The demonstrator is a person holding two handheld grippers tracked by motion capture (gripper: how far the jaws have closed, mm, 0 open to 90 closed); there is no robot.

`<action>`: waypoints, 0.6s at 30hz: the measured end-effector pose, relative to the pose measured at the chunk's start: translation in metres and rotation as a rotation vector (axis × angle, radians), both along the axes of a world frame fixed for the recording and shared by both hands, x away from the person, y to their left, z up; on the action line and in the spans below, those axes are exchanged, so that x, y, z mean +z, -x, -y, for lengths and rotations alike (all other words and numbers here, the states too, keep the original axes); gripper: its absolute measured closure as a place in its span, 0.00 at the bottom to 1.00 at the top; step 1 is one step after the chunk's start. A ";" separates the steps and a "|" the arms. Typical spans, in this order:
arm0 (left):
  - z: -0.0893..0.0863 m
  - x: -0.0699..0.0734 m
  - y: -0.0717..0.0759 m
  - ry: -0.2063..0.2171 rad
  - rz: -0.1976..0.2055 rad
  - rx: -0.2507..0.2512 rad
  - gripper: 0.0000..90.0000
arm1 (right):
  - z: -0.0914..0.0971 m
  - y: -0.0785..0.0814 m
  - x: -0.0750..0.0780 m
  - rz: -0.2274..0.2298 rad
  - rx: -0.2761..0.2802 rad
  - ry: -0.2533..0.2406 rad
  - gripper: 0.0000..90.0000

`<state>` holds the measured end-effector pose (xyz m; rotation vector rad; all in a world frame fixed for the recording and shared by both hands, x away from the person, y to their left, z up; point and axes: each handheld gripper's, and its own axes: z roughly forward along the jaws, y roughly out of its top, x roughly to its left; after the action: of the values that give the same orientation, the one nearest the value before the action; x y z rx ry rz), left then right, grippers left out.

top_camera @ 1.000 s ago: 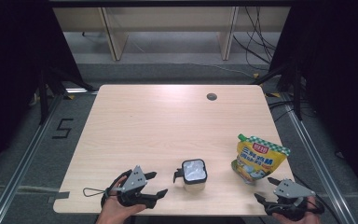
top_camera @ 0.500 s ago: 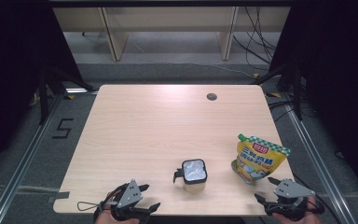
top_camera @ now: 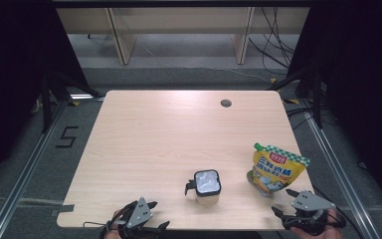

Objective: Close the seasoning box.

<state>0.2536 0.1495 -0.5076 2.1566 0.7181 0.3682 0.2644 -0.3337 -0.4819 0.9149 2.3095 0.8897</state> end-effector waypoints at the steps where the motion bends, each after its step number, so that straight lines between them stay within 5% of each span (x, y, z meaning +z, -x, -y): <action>1: 0.000 0.000 0.000 0.008 0.000 0.005 0.32 | 0.000 0.000 0.000 0.000 0.000 0.001 0.29; 18: -0.004 -0.002 -0.005 -0.015 -0.001 0.017 0.31 | 0.000 -0.002 -0.001 0.001 0.015 0.024 0.28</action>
<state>0.2585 0.1533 -0.5100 2.1658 0.7365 0.3829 0.2659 -0.3335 -0.4833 0.8886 2.3241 0.8669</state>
